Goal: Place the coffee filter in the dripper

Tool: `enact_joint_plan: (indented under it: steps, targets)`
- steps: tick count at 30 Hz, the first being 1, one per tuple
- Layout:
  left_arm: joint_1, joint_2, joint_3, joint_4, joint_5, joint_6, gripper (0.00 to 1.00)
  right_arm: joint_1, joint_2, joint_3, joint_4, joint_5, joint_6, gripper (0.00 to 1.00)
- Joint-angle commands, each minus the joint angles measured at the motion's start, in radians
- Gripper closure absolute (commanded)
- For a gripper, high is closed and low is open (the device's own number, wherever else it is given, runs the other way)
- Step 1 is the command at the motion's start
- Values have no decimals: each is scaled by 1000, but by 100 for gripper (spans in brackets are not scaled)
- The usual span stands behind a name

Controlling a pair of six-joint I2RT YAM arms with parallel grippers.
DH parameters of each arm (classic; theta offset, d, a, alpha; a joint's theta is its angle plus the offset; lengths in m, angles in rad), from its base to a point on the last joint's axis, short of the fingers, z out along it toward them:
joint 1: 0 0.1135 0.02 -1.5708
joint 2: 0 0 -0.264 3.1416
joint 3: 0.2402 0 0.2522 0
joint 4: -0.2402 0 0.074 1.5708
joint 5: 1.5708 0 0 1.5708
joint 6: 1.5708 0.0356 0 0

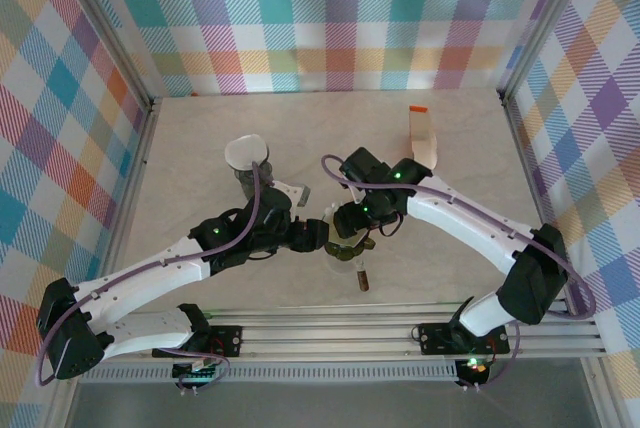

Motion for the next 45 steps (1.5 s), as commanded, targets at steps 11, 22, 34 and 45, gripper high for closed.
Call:
enact_joint_plan:
  steps: [11,22,34,45]
  targets:
    - [14,-32,-13,59,5,-42,23,-3,36,-63,42,7,-15,26]
    - [16,7,-15,64,-5,-45,22,-3,50,-95,57,19,-12,27]
    - [16,19,-25,43,-21,-45,30,-1,46,-93,68,12,-9,27]
    - [15,-12,-12,65,-30,-60,22,-1,35,-93,68,10,-6,27]
